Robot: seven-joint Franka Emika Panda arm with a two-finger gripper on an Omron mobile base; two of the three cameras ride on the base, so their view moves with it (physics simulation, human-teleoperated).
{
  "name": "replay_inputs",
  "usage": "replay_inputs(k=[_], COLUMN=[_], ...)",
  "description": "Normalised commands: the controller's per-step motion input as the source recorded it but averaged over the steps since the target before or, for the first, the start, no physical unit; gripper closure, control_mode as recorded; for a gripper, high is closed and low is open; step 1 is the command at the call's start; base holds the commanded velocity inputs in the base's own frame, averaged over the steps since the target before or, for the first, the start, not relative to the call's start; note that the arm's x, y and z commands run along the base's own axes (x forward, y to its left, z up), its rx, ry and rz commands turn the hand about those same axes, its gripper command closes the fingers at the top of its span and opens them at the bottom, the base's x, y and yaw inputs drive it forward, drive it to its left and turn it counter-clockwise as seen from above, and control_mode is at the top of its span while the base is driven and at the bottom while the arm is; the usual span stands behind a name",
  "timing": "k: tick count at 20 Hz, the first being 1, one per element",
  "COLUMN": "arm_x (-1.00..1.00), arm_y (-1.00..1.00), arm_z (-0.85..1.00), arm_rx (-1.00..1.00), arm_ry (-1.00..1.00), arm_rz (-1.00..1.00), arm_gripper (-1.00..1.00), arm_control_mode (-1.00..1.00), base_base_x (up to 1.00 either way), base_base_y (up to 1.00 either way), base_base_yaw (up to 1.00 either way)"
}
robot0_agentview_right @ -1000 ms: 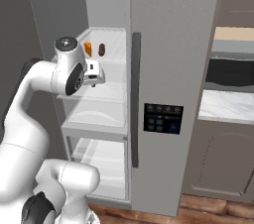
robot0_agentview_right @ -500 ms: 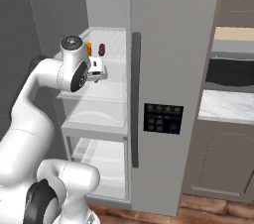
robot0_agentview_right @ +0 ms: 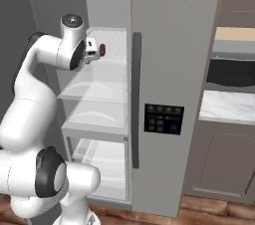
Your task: Retrieve the sausage and cheese from the fridge and place them on the cutting board on the counter.
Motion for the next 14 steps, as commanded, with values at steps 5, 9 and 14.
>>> replay_inputs(k=[5, 9, 14], arm_x=[0.23, 0.41, 0.16], arm_y=[0.64, -0.06, -0.1], arm_z=[0.29, 0.0, 0.0], arm_rx=[0.0, 0.0, 0.0], arm_ry=[0.0, 0.0, 0.0], arm_rz=[0.0, 0.0, 0.01], arm_gripper=[-1.0, -1.0, -1.0], arm_control_mode=[-1.0, -1.0, -1.0], base_base_x=[0.0, 0.0, 0.0], base_base_y=[0.0, 0.0, 0.0], base_base_yaw=[0.0, 0.0, 0.0])
